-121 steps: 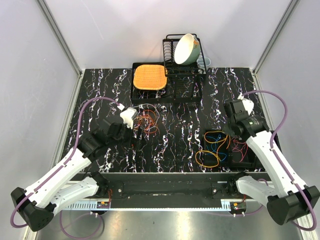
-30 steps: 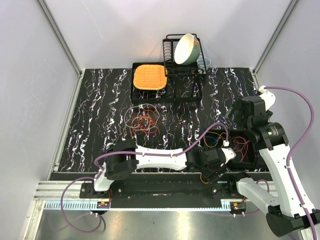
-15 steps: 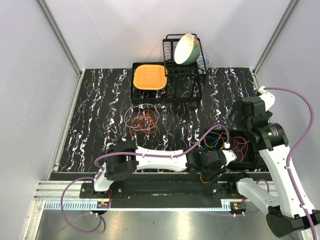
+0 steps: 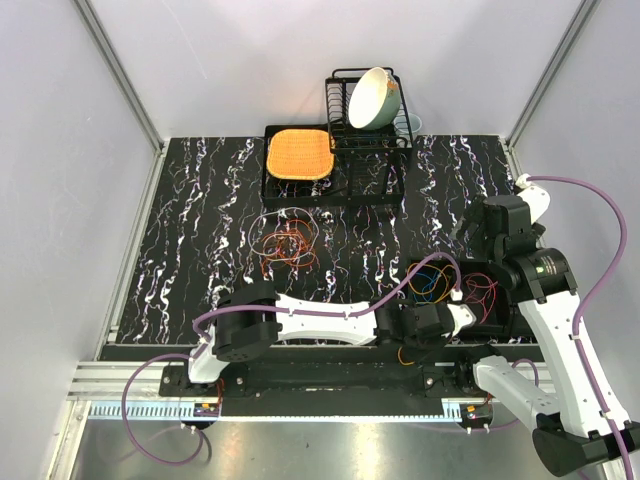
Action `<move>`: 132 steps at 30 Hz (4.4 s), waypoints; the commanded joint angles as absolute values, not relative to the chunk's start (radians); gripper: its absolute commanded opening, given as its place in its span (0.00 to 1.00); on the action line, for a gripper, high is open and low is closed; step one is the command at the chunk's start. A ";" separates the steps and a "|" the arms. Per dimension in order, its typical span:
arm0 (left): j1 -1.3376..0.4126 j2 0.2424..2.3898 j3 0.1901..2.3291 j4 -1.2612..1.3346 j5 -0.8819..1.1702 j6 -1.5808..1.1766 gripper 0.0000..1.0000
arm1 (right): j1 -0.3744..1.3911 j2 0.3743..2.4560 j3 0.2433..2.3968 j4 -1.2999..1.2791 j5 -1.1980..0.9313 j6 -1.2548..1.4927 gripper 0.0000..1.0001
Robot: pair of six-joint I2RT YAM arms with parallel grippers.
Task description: Untangle the cables
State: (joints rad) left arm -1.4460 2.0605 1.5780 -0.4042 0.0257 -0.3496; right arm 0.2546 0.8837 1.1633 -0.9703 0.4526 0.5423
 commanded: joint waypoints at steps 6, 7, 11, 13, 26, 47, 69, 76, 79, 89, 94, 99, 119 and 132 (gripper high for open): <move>-1.439 2.028 1.652 -0.379 0.005 -0.342 0.00 | 0.247 0.870 1.172 -0.948 0.474 0.523 1.00; -1.431 2.019 1.664 -0.383 0.003 -0.339 0.00 | 0.248 0.873 1.183 -0.948 0.483 0.523 1.00; -1.411 1.999 1.712 -0.406 -0.061 -0.298 0.00 | 0.245 0.882 1.212 -0.936 0.506 0.512 1.00; -1.398 1.997 1.762 -0.422 -0.084 -0.282 0.00 | 0.245 0.888 1.227 -0.931 0.511 0.506 1.00; -1.267 2.066 1.925 -0.351 -0.149 -0.227 0.00 | 0.241 0.917 1.276 -0.897 0.512 0.488 1.00; -1.166 2.117 1.606 -0.038 -0.150 -0.379 0.00 | 0.216 0.957 1.223 -0.854 0.457 0.471 1.00; -1.121 2.108 1.574 -0.097 -0.141 -0.448 0.22 | 0.186 1.060 0.963 -0.870 0.267 0.600 0.78; -1.121 2.053 1.548 -0.092 -0.132 -0.439 0.38 | 0.173 1.155 0.940 -0.822 0.275 0.617 0.67; -1.121 2.042 1.537 -0.092 -0.135 -0.433 0.38 | 0.161 1.198 0.919 -0.793 0.267 0.623 0.50; -1.112 2.046 1.525 -0.091 -0.127 -0.434 0.37 | 0.152 1.292 0.910 -0.721 0.275 0.614 0.18; -1.100 2.059 1.525 -0.089 -0.124 -0.436 0.37 | 0.143 1.377 0.928 -0.663 0.288 0.591 0.17; -1.083 2.091 1.552 -0.095 -0.104 -0.439 0.37 | 0.126 1.477 0.988 -0.600 0.285 0.560 0.18; -1.029 2.178 1.752 -0.173 -0.077 -0.445 0.38 | 0.123 1.674 1.192 -0.471 0.179 0.443 0.25; -1.022 2.043 1.778 -0.239 -0.086 -0.459 0.72 | 0.124 1.461 1.279 -0.652 0.233 0.410 0.57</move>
